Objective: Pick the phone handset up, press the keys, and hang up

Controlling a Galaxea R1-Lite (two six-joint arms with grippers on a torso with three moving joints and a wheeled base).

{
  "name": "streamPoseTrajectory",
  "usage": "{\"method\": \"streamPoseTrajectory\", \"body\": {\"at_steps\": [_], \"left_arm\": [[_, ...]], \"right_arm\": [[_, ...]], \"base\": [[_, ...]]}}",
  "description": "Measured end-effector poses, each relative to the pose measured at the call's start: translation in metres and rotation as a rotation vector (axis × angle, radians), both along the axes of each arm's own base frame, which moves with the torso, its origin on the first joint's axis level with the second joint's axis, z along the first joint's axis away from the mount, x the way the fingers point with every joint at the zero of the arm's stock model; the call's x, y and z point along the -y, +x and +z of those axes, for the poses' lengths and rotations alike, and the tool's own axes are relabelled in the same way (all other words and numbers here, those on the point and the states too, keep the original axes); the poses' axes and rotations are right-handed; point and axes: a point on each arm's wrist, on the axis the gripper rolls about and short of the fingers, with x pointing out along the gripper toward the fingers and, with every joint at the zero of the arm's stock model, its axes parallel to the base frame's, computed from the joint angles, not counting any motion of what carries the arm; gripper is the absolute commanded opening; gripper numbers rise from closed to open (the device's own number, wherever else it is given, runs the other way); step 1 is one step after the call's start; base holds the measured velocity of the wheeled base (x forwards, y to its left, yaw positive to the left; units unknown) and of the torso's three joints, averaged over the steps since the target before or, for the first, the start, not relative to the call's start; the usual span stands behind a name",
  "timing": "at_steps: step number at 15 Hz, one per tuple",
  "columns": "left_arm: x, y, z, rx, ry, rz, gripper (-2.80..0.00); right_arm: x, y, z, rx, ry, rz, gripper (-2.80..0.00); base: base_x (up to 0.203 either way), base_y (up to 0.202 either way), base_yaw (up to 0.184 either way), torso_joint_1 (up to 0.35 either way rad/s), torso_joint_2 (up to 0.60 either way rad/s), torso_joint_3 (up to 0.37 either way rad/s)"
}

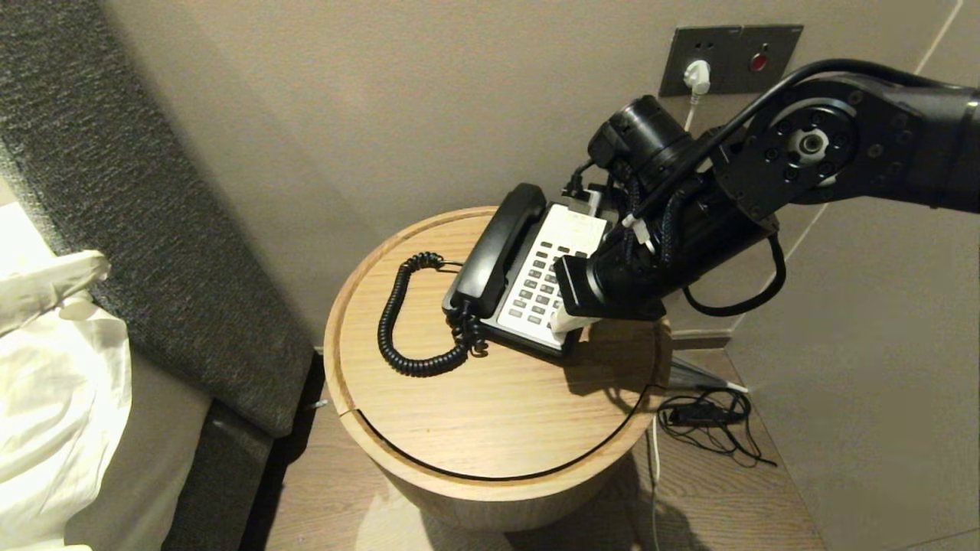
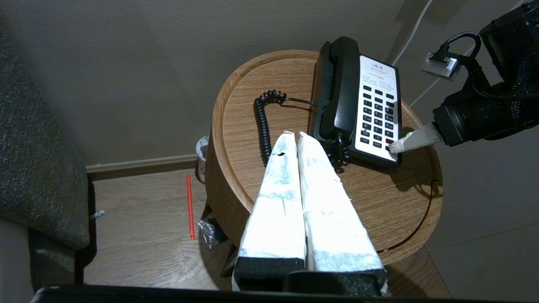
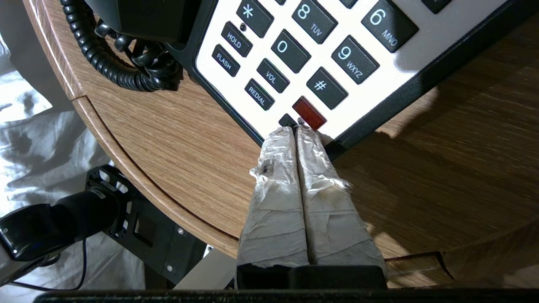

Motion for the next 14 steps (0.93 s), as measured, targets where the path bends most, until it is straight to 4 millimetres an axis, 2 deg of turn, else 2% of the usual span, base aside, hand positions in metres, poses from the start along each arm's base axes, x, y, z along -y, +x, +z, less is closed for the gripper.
{"method": "streamPoseTrajectory", "body": {"at_steps": [3,6,9,12,14], "left_arm": [[0.0,0.0,-0.001,-0.001,0.0,0.0,-2.8],[0.0,0.0,-0.001,-0.001,0.0,0.0,-2.8],[0.0,-0.001,-0.001,0.0,-0.001,-0.001,-2.8],[-0.001,-0.001,-0.001,-0.001,-0.002,0.001,-2.8],[0.0,0.0,-0.002,-0.012,-0.012,0.008,-2.8]], "right_arm": [[0.001,-0.001,0.001,-0.002,-0.001,-0.002,-2.8],[0.01,-0.013,0.016,0.008,0.001,-0.008,-2.8],[0.03,-0.042,0.047,0.03,0.017,-0.011,-2.8],[0.06,-0.077,0.079,0.082,0.04,-0.033,-2.8],[0.082,-0.101,0.093,0.126,0.044,-0.063,-2.8]], "base": [[0.0,0.0,0.0,0.0,0.0,0.0],[0.0,0.0,0.0,0.0,0.0,0.0],[0.0,0.0,0.0,0.0,0.0,0.0],[0.0,0.0,0.0,0.0,0.0,0.0],[0.0,0.0,0.0,0.0,0.0,0.0]]}}
